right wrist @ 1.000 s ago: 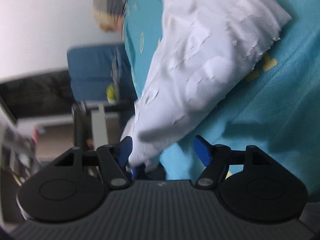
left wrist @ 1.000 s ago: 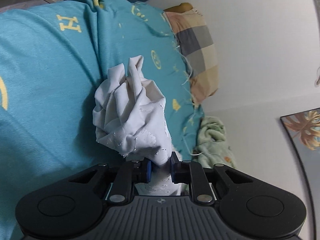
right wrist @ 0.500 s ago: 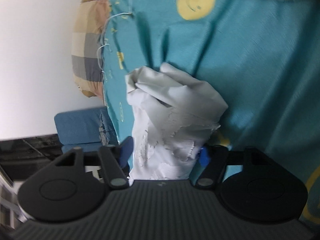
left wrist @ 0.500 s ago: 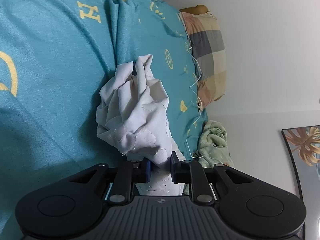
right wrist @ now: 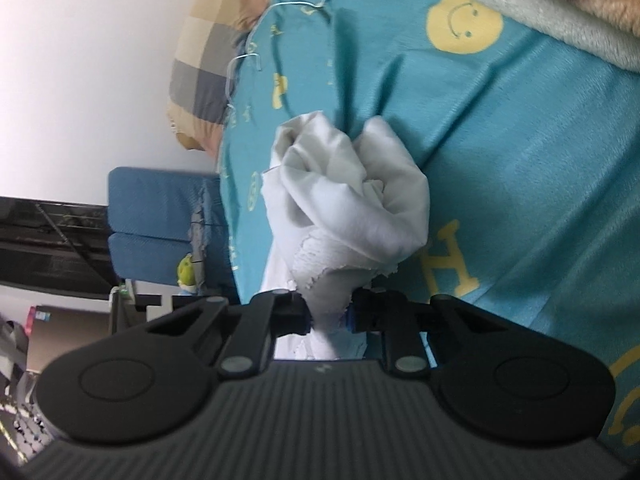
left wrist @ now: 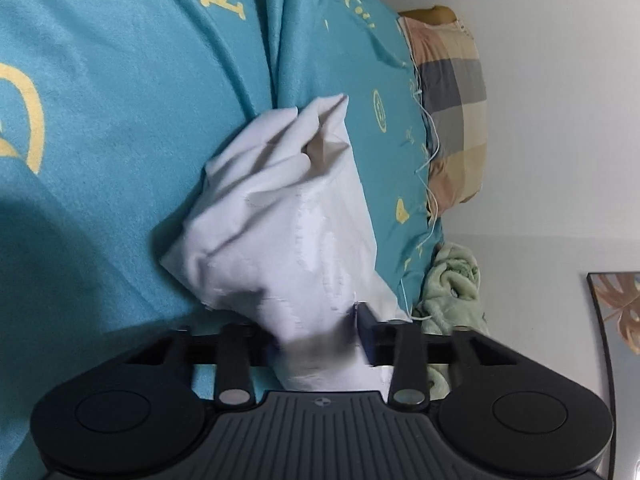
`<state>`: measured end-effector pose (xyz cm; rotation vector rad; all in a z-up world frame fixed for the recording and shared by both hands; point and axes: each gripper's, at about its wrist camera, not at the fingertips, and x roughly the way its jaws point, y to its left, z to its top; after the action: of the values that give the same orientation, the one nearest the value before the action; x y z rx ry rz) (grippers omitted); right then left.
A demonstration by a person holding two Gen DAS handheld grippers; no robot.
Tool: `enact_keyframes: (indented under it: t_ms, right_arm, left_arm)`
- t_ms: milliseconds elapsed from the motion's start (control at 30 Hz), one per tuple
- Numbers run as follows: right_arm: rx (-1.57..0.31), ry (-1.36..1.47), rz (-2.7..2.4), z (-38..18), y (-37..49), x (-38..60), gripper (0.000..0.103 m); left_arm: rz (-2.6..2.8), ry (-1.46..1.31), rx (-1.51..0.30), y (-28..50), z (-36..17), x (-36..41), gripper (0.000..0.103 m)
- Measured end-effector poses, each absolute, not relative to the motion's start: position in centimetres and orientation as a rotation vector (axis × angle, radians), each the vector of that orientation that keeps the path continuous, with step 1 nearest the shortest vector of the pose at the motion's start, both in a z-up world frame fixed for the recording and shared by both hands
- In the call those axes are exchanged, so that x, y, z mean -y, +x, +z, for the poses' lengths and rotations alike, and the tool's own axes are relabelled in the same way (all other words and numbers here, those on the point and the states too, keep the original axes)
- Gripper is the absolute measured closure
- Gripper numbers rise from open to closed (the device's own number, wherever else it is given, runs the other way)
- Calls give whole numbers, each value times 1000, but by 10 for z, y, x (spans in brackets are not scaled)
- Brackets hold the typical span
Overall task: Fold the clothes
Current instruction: 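Grasp the folded shirt bundle with the left gripper while the right gripper grasps it, then lift the folded shirt with both grippers and carry it onto the green blanket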
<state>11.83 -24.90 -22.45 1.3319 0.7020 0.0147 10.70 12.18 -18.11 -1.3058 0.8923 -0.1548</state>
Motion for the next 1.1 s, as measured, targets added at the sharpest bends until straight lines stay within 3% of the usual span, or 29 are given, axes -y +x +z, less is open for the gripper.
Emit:
enact_keyframes:
  t_ms: [133,567,767,1100]
  right_arm:
    - [-695,1294,41,-206,111,245,85]
    - [-559,1335,89,-145,47,261,85]
    - [-443,1346,96,-99,48,319,85]
    - [-227,1199,10,17,80,481,85]
  left_arm:
    - [-187,-1327,-842,97,-168,-128,82]
    - [-304,-1204,-776,75,-64,-98,83]
    - [-411,-1131,-749,102,-7,-34,83]
    - [-681,-1088,-701,200,71,159,83]
